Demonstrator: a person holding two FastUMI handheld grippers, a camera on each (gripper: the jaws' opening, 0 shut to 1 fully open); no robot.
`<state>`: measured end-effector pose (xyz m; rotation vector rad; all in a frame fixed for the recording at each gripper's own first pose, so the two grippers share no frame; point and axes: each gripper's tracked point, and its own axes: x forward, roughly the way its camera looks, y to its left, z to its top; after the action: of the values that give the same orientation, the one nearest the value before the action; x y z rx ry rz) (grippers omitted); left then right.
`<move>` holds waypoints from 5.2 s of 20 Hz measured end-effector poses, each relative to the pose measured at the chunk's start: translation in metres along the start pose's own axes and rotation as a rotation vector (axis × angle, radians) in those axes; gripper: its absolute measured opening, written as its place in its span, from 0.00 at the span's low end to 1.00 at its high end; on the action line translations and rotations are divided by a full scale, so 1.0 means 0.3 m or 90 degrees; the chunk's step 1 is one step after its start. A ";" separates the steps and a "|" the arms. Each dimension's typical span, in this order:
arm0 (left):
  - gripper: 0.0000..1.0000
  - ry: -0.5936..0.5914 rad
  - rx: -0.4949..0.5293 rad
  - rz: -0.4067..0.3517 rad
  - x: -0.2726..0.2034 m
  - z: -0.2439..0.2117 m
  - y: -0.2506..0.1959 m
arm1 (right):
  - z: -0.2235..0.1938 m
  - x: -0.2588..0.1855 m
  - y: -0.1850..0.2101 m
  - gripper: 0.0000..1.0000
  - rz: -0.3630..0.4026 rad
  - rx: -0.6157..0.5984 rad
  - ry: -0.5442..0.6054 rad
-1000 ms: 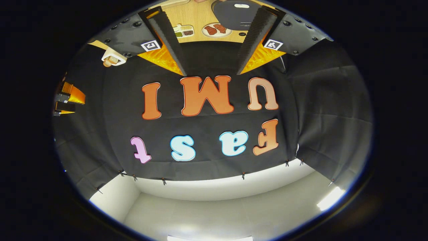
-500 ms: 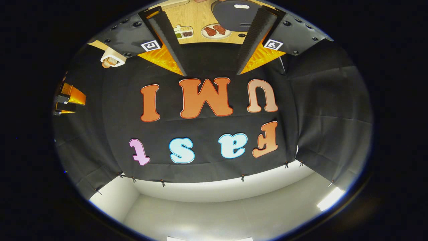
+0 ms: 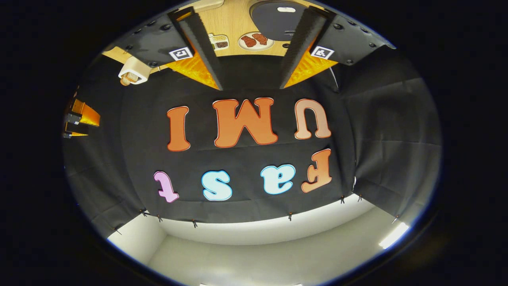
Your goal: Close the left gripper, press the button to open the rice cooker; take a wooden spoon from the chopstick holder with the right hand, scoop a spoonful of rice and pour it into the rice cooker, then put the wooden spoon back into the chopstick holder.
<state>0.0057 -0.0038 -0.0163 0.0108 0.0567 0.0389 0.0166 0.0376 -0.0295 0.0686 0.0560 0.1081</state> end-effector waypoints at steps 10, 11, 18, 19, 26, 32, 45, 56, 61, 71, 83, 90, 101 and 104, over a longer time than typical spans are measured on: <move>0.00 0.163 0.016 0.063 0.027 -0.249 0.070 | -0.078 -0.046 -0.038 0.94 -0.014 -0.003 0.028; 0.05 0.185 0.015 0.070 0.027 -0.284 0.080 | -0.087 -0.047 -0.039 0.94 -0.015 -0.001 0.033; 0.02 0.397 0.025 0.116 0.001 -0.582 0.164 | -0.149 -0.039 -0.035 0.96 -0.016 -0.006 0.060; 0.05 0.423 0.011 0.105 0.001 -0.615 0.155 | -0.163 -0.039 -0.031 0.95 -0.014 -0.006 0.068; 0.05 0.615 -0.062 0.072 -0.030 -0.832 0.209 | -0.214 -0.030 -0.045 0.95 -0.024 -0.013 0.089; 0.05 0.765 -0.166 0.076 -0.082 -0.985 0.283 | -0.273 -0.034 -0.064 0.95 -0.032 -0.015 0.117; 0.07 0.846 -0.213 0.070 -0.130 -1.172 0.294 | -0.403 -0.012 0.003 0.95 -0.014 0.000 0.172; 0.06 0.418 0.134 0.176 -0.015 -0.813 0.342 | -0.555 -0.013 0.101 0.95 0.030 0.029 0.248; 0.06 0.239 0.141 0.196 0.036 -0.550 0.320 | -0.614 -0.045 0.077 0.95 0.021 0.032 0.279; 0.42 0.094 0.030 0.077 -0.002 -0.394 0.119 | -0.728 -0.073 0.012 0.95 0.012 0.037 0.331; 0.75 0.075 0.045 0.113 -0.109 -0.366 0.078 | -0.984 -0.133 -0.056 0.86 0.027 0.045 0.453; 0.76 0.089 0.073 0.151 -0.152 -0.381 0.070 | -1.190 -0.125 -0.062 0.65 0.024 0.123 0.536; 0.90 0.100 0.085 0.172 -0.202 -0.388 0.063 | -1.324 -0.103 0.000 0.26 0.009 0.248 0.628; 0.90 0.101 0.084 0.169 -0.210 -0.393 0.068 | -1.312 -0.116 0.008 0.19 -0.001 0.286 0.630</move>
<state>-0.0648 0.0152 -0.1302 0.1479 0.2165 0.3020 -0.0415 0.0618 -0.4195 0.4608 1.0705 0.1183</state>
